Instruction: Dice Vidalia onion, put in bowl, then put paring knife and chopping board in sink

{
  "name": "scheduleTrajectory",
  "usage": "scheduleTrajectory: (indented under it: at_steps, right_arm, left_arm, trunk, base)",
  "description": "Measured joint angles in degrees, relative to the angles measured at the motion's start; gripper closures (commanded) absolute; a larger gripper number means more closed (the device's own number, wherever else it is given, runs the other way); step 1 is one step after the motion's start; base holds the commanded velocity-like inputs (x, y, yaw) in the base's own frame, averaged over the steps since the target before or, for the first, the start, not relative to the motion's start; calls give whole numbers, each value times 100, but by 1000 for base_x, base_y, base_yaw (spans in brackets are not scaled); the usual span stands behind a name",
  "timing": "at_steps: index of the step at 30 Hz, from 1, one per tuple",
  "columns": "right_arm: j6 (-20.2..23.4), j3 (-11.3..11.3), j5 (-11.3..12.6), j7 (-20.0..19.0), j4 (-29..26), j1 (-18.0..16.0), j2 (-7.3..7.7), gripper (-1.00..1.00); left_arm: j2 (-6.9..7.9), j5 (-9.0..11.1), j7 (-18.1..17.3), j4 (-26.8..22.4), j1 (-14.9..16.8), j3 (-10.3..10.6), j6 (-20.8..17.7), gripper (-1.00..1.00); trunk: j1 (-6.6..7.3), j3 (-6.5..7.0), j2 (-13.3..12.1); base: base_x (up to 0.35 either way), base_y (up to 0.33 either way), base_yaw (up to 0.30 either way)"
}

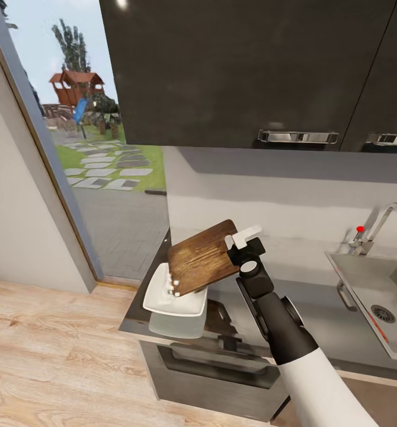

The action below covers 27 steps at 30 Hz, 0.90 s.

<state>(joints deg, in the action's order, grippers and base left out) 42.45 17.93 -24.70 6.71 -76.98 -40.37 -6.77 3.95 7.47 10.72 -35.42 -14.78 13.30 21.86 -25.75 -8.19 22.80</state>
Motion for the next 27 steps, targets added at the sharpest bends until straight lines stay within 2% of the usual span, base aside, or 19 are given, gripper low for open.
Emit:
scheduleTrajectory:
  at_steps: [8, 11, 12, 14, 15, 16, 17, 18, 21, 27]
  right_arm:
    - [-6, -3, 1, -19, -3, 0, 3, 100]
    - [-14, -85, 11, -111, -25, 0, 34, 100]
    - [-30, -248, 76, -247, -60, -1, 49, 100]
    - [-139, -845, 324, -664, -95, -3, 70, 100]
    - [-221, -1277, 593, -984, -99, -3, 76, 100]
    - [-278, -1657, 659, -1257, -107, -4, 80, 100]
    - [-309, -1910, 638, -1443, -109, -3, 88, 100]
    - [-328, -2044, 665, -1539, -108, -2, 91, 100]
    - [-341, -2159, 710, -1613, -96, -1, 101, 100]
    - [-336, -2175, 731, -1622, -42, 0, 88, 100]
  left_arm:
    - [0, 3, -5, 2, -2, -1, 0, -100]
    - [0, 3, -3, 4, -2, 0, 0, -100]
    - [0, 3, -4, 6, -2, 1, 0, -100]
    - [0, 3, -5, 8, -1, 1, 0, -100]
    - [0, 3, -5, 13, -1, 1, 0, -100]
    - [-4, 2, -6, 31, 0, 1, 0, -100]
    - [-13, -2, -6, 51, -1, 1, 0, -100]
    - [-33, -4, -7, 65, 0, 1, 1, -100]
    - [-58, -11, -7, 79, -1, 1, 3, -100]
    - [-62, -6, -8, 94, 1, 1, 1, -100]
  trunk:
    - [0, 0, 0]
    - [0, 0, 0]
    - [0, 1, 0]
    - [0, 1, 0]
    - [0, 1, 0]
    - [0, 1, 1]
    - [0, 1, 0]
    - [0, 0, 0]
    - [0, 1, -2]
    - [0, 33, -1]
  base:
    - [0, 0, 0]
    - [0, 0, 0]
    - [0, 0, 0]
    - [0, 0, 0]
    - [0, -46, 0]
    - [0, -125, 0]
    - [0, -185, 0]
    - [0, -241, 0]
    - [-18, -289, -33]
    - [-77, -308, -165]
